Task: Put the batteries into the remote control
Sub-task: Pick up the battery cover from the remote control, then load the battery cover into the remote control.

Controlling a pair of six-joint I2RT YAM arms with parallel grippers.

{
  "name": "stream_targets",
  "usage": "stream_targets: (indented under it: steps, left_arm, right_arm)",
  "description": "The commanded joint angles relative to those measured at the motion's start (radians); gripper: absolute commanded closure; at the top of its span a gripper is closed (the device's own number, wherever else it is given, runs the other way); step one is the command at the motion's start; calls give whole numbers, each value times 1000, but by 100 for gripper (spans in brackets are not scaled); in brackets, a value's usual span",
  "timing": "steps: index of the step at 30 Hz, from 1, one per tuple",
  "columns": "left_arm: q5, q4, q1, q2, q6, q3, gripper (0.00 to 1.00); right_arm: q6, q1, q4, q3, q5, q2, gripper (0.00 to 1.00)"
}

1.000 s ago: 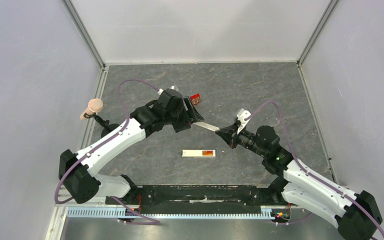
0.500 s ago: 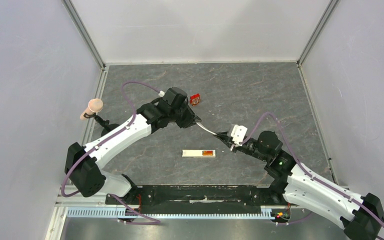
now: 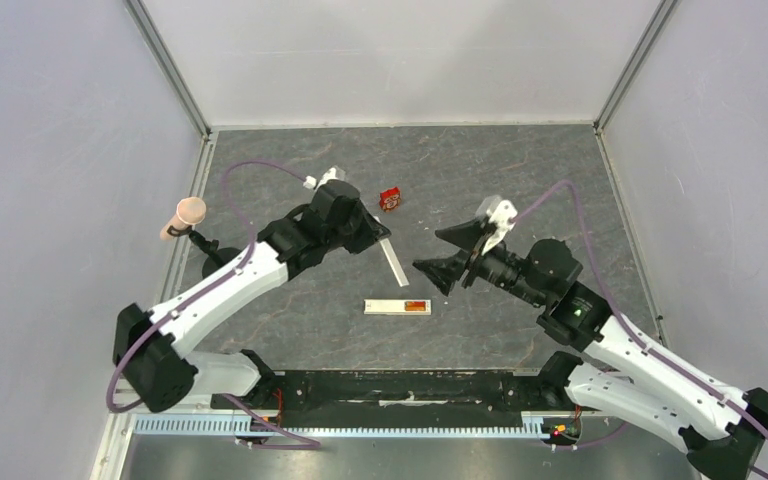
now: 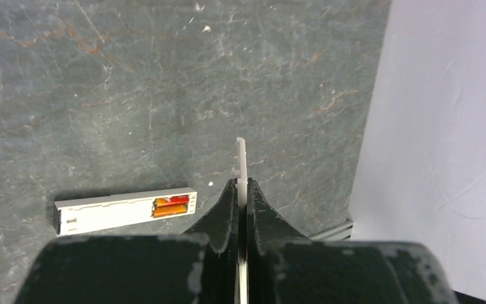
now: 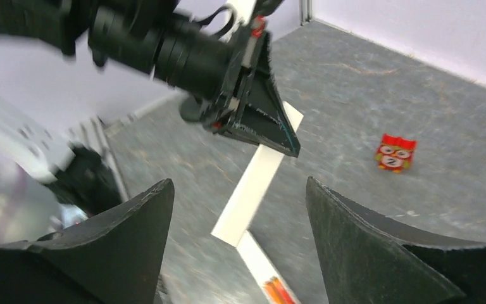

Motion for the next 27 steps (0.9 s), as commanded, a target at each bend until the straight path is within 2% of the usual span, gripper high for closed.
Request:
stream_targets:
  steps: [1, 4, 7, 12, 17, 21, 25, 27]
  left_arm:
    - [-123, 210, 4, -154, 86, -71, 98]
    - [-153, 330, 4, -231, 88, -125, 98]
    - [-170, 423, 4, -288, 84, -157, 98]
    - [-203, 487, 3, -344, 62, -190, 98]
    - [-210, 570, 4, -350, 11, -215, 98]
    - [-196, 612, 3, -331, 1, -215, 98]
    - [-179, 682, 3, -325, -17, -251, 98]
    - [-184, 700, 3, -331, -23, -269, 98]
  right_arm:
    - [502, -4, -64, 81, 150, 30, 20]
    - [773, -11, -51, 66, 170, 59, 17]
    - [969, -14, 64, 20, 180, 67, 13]
    - [1179, -14, 334, -76, 229, 65, 11]
    - [1348, -15, 503, -123, 213, 133, 12]
    - [1412, -14, 610, -115, 201, 191, 17]
    - [1402, -12, 547, -48, 147, 235, 36]
    - [1419, -13, 564, -55, 154, 241, 41]
